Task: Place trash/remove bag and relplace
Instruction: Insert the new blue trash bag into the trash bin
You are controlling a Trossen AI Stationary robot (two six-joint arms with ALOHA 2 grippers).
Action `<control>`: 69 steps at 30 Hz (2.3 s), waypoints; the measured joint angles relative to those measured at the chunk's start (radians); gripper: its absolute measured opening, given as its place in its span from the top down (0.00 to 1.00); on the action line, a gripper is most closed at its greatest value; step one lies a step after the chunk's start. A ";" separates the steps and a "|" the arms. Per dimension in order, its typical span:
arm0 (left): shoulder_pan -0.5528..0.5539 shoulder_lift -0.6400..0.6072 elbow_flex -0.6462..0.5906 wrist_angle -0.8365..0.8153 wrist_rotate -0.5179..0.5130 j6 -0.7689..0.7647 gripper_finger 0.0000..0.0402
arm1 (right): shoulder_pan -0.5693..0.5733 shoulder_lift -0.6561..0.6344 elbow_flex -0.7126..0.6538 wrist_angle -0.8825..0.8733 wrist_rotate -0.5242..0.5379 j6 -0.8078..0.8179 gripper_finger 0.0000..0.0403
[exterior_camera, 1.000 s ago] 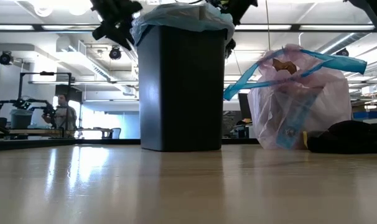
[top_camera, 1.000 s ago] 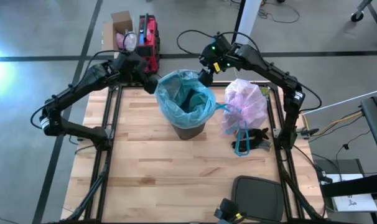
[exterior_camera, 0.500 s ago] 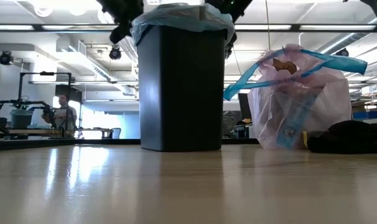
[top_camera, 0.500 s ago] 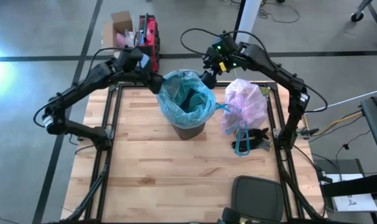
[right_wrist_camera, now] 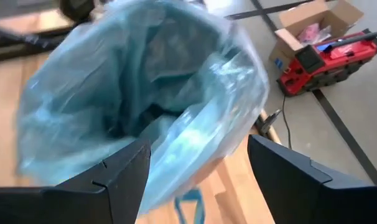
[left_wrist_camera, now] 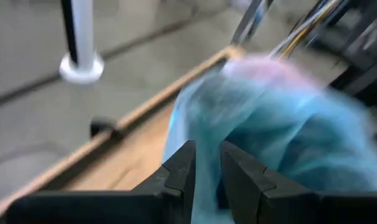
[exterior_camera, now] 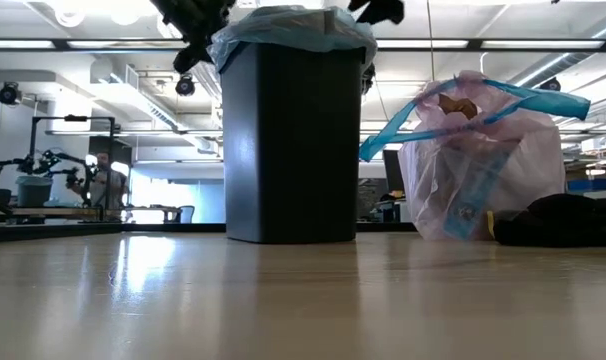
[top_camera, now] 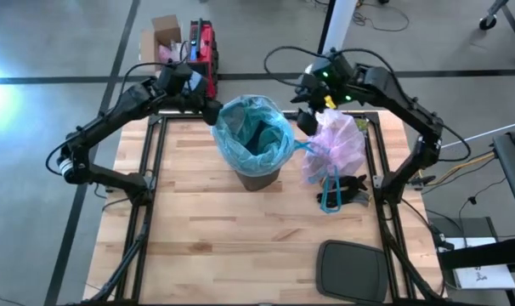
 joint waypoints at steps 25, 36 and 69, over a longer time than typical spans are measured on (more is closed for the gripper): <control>-0.016 0.019 -0.022 -0.149 -0.141 0.120 0.85 | 0.243 -0.136 -0.461 0.243 0.006 0.084 0.35; -0.017 -0.062 0.019 -0.130 -0.141 0.124 0.85 | 0.243 -0.139 -0.460 0.251 0.029 0.096 0.37; -0.067 -0.297 -0.337 -0.081 0.102 0.143 0.85 | 0.242 -0.152 -0.578 0.238 0.136 0.080 0.33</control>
